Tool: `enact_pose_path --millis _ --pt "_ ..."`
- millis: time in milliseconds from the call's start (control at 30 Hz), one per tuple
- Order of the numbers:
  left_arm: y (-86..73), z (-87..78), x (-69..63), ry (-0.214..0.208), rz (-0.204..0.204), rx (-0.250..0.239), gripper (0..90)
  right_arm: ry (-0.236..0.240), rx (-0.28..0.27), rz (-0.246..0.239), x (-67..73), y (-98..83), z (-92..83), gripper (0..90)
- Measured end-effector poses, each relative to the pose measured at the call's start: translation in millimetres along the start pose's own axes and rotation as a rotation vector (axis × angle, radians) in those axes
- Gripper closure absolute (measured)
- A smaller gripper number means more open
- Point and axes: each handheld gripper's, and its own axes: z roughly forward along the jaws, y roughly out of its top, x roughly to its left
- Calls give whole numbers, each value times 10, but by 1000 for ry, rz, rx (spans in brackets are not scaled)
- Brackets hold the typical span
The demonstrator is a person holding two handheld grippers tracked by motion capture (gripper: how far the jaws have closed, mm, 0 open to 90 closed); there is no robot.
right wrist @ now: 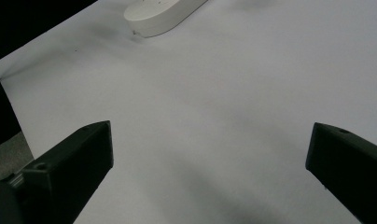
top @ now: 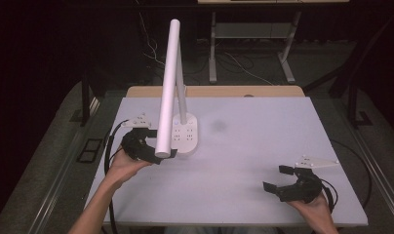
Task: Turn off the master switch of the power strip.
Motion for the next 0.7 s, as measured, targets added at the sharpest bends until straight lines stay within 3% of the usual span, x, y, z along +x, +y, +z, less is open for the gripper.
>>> enact_pose_path --millis 367,700 --pt "64 50 129 12 18 38 12 1 3 -3 2 -3 4 0" --pt "178 68 278 39 11 44 18 4 3 8 -3 -7 -5 0"
